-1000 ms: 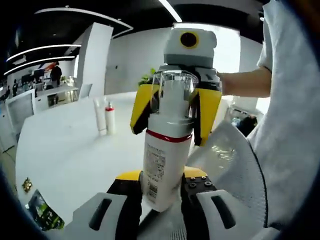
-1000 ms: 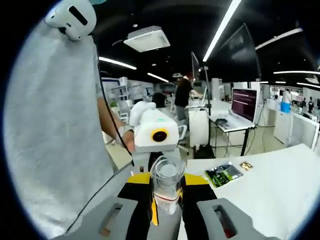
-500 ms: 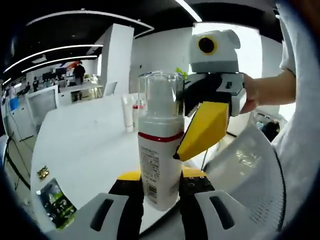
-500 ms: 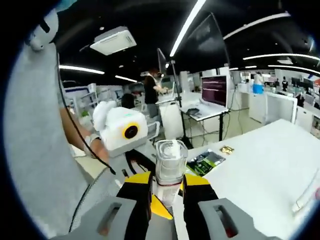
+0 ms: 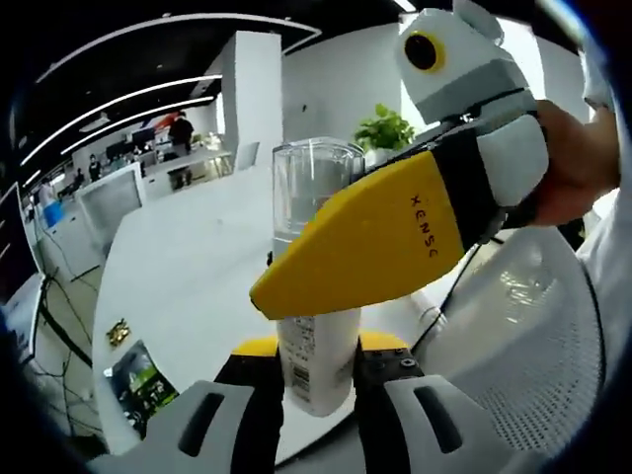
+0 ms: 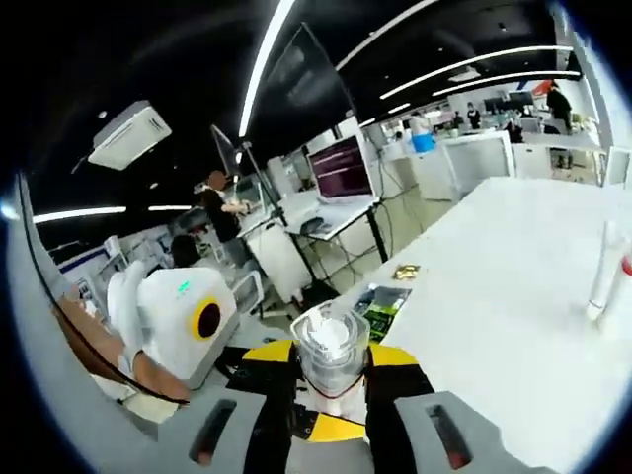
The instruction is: Arrange the skincare products in the storage area until every visible bottle or jar stands upright without overlapping.
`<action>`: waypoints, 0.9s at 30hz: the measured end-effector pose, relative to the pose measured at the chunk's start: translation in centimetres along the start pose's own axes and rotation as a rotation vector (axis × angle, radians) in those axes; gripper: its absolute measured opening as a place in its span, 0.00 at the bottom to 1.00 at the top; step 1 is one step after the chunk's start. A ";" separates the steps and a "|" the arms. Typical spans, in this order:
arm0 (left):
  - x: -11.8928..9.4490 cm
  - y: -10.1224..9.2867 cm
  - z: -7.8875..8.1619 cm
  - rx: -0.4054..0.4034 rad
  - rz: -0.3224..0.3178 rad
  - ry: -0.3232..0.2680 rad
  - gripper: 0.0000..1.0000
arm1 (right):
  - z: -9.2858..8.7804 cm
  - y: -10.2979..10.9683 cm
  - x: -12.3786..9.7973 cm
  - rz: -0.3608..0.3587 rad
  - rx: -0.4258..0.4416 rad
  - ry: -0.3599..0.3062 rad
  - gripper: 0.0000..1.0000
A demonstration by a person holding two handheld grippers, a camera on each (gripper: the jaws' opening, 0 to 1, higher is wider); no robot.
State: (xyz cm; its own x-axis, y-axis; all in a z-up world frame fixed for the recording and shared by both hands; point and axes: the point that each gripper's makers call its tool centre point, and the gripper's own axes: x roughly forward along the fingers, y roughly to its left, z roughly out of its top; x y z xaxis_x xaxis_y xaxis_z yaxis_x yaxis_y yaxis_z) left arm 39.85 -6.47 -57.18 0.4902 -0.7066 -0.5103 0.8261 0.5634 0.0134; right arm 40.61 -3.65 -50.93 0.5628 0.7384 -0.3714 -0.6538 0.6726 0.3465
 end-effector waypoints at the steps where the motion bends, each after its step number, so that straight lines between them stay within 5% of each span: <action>1: -0.1 0.0 0.0 0.004 0.000 0.002 0.24 | 0.1 -0.1 0.0 -0.003 -0.025 0.000 0.17; 7: -0.2 -0.8 0.6 0.029 -0.081 -0.041 0.24 | 0.5 0.1 -0.8 0.066 -0.082 0.002 0.16; 11: -0.6 -1.8 1.4 0.013 -0.146 -0.083 0.26 | 0.8 0.5 -1.6 0.166 -0.214 0.041 0.16; 14: -1.0 -2.9 2.2 0.018 -0.196 -0.127 0.33 | 1.0 1.1 -2.3 0.252 -0.290 0.058 0.16; 19: -1.2 -4.2 2.2 0.028 -0.264 -0.125 0.26 | 0.2 3.6 -4.0 0.492 -0.442 0.123 0.16; 27: -1.7 -5.5 2.3 0.016 -0.338 -0.131 0.29 | -0.7 5.1 -5.1 0.672 -0.570 0.188 0.16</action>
State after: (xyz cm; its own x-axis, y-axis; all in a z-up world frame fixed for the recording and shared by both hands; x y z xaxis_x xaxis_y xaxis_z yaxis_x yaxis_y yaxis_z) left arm 35.15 -9.33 -54.39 0.2197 -0.9011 -0.3738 0.9513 0.2828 -0.1228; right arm 34.07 -4.00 -47.83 -0.0882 0.9138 -0.3964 -0.9949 -0.0614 0.0798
